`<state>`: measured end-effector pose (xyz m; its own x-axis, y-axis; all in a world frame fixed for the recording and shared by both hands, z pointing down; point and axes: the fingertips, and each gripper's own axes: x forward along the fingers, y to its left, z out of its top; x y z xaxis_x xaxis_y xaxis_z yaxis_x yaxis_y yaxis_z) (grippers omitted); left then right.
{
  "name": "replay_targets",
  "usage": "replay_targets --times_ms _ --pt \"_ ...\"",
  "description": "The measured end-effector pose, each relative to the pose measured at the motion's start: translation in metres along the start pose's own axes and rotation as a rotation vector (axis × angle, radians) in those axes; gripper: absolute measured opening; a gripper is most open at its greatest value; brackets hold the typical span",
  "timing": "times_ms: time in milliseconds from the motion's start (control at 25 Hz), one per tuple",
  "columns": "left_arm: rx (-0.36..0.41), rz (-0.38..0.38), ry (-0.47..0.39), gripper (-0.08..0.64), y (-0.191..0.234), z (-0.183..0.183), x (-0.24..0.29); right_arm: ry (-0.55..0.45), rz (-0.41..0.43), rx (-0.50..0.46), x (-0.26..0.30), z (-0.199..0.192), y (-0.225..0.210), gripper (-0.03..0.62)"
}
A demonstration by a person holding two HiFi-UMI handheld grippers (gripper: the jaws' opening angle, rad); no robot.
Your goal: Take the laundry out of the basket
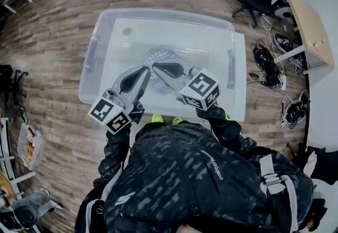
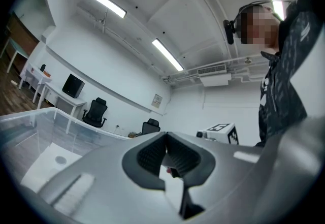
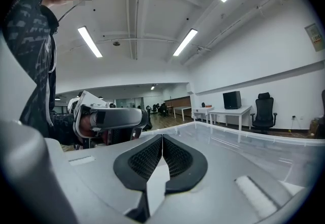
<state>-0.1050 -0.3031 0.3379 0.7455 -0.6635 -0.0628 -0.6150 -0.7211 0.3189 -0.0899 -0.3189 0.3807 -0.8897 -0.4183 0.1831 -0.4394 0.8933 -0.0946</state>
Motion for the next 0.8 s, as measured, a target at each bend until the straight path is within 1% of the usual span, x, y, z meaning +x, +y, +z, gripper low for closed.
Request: replay_targets --times_ms 200,360,600,800 --pt "-0.008 0.031 -0.017 0.009 0.019 0.004 -0.003 0.059 0.001 -0.004 0.016 -0.018 -0.011 0.002" --pt "-0.01 0.037 -0.017 0.009 0.033 0.005 -0.004 0.108 -0.004 0.008 0.028 -0.036 -0.021 0.005" --pt "-0.02 0.047 -0.003 0.009 0.054 -0.002 0.003 0.192 -0.024 0.003 0.045 -0.065 -0.051 0.043" --pt "-0.046 0.058 0.014 0.009 0.072 -0.014 0.009 0.298 -0.046 0.024 0.061 -0.112 -0.08 0.086"
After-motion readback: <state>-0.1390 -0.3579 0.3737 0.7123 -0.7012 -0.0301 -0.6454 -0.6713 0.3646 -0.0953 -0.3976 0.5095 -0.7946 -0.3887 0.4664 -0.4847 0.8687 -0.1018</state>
